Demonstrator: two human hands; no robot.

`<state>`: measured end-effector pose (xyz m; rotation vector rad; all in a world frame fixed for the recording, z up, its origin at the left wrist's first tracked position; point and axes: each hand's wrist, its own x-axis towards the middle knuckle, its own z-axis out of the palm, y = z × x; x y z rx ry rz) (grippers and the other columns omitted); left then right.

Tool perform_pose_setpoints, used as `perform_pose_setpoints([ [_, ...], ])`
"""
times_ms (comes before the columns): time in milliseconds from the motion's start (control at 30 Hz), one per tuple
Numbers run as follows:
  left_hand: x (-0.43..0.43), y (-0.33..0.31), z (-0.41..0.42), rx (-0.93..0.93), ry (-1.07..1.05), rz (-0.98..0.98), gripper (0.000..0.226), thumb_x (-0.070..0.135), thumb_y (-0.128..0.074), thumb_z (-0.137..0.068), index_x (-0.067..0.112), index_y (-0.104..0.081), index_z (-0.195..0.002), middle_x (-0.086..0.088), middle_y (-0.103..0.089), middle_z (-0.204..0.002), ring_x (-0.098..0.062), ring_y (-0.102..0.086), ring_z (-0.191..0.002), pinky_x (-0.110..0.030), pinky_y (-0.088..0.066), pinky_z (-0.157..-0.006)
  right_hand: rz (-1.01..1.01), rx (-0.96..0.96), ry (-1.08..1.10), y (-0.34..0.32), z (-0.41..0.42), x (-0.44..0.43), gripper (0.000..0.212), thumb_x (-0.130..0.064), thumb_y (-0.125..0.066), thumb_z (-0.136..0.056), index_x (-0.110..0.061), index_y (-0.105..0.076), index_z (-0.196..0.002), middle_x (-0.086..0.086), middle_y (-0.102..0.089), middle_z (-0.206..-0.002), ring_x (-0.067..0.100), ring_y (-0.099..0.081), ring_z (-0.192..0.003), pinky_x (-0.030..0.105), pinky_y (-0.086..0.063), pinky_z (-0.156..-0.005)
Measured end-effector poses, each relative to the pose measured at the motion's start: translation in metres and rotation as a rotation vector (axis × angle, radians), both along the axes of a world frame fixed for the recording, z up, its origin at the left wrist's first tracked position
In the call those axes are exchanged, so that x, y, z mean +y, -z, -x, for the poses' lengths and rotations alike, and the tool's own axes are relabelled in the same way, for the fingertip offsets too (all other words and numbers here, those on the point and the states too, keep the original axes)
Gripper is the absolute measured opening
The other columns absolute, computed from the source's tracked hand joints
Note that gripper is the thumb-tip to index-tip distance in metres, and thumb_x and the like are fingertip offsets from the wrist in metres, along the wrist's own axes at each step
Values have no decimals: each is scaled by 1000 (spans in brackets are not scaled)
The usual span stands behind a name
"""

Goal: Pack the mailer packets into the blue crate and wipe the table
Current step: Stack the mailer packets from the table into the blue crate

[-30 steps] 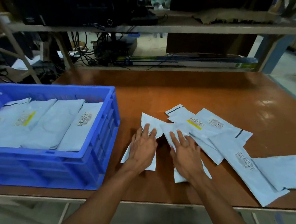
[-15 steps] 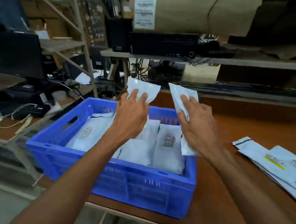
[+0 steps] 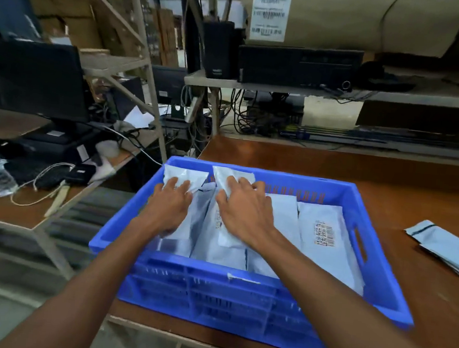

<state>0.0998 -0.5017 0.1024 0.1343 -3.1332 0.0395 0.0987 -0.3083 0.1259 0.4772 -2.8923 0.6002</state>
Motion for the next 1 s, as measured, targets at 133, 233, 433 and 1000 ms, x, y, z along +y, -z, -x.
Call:
perform_pose_setpoints([
  [133, -8, 6, 9, -230, 129, 62, 49, 30, -19, -108, 21, -17, -156, -9, 1, -165, -36, -1, -150, -52, -15, -118, -153, -249, -36, 14, 18, -20, 68, -60, -12, -89, -27, -40, -142, 9, -33, -153, 37, -24, -139, 59, -24, -108],
  [233, -13, 8, 11, -326, 175, 127, 51, 32, -18, -109, 20, -10, -157, -3, 10, -164, -34, 9, -150, -48, -3, -120, -290, -180, -156, 27, 29, -14, 65, -60, -20, -95, -33, -15, -155, 2, -2, -165, 28, -1, -151, 55, -5, -119],
  [433, -24, 12, 15, -423, 121, -59, 62, 41, -26, -107, 27, 9, -156, -2, 16, -164, -34, 12, -150, -46, 0, -119, -389, -304, -200, 59, 36, -10, 68, -62, -11, -96, -35, 9, -155, 0, 18, -163, 27, 15, -150, 52, 3, -121],
  [1000, 121, -53, 35, 271, 337, -301, 48, 35, -55, -96, 16, -50, -139, -15, -50, -138, -39, -47, -125, -48, -39, -106, 18, 168, -11, -45, 41, 139, 34, -25, -48, -91, -24, -62, -122, 5, -67, -121, 29, -62, -110, 40, -47, -96],
])
